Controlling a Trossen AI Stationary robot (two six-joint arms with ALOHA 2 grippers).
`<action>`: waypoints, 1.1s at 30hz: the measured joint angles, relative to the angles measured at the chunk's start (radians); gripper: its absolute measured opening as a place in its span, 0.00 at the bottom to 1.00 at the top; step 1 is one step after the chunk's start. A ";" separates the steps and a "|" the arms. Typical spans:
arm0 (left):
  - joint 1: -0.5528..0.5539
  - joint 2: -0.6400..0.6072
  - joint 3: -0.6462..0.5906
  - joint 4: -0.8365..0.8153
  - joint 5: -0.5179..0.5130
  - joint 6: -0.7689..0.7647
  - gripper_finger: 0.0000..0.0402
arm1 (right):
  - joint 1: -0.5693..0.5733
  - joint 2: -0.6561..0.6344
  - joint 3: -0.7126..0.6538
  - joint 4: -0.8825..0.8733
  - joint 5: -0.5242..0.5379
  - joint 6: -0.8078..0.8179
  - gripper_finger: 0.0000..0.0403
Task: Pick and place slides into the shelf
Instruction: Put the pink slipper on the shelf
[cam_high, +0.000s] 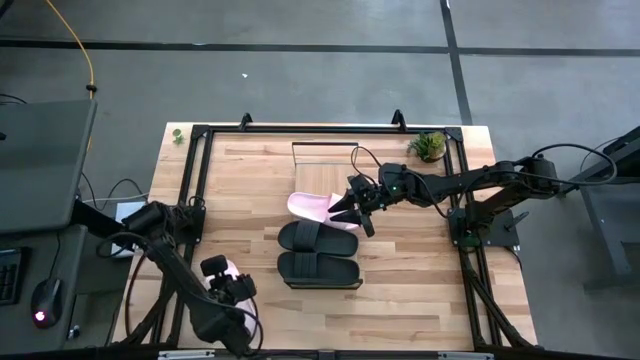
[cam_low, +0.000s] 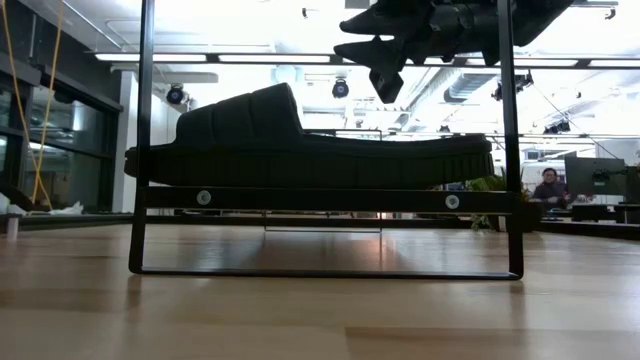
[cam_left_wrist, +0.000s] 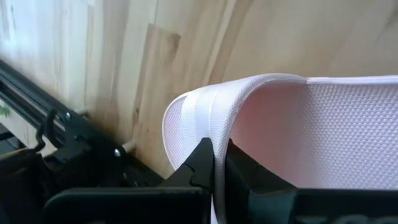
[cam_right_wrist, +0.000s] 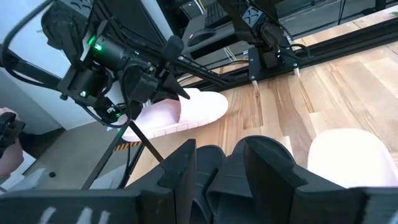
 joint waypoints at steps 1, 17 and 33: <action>0.006 -0.007 0.001 -0.001 -0.007 0.002 0.01 | 0.000 0.000 0.000 0.000 0.000 0.000 0.31; 0.004 -0.201 0.003 0.000 -0.182 0.062 0.01 | 0.000 0.000 0.000 0.000 0.000 0.023 0.31; 0.003 -0.280 0.289 0.000 -0.600 0.427 0.00 | 0.000 0.000 0.000 0.000 -0.008 0.023 0.31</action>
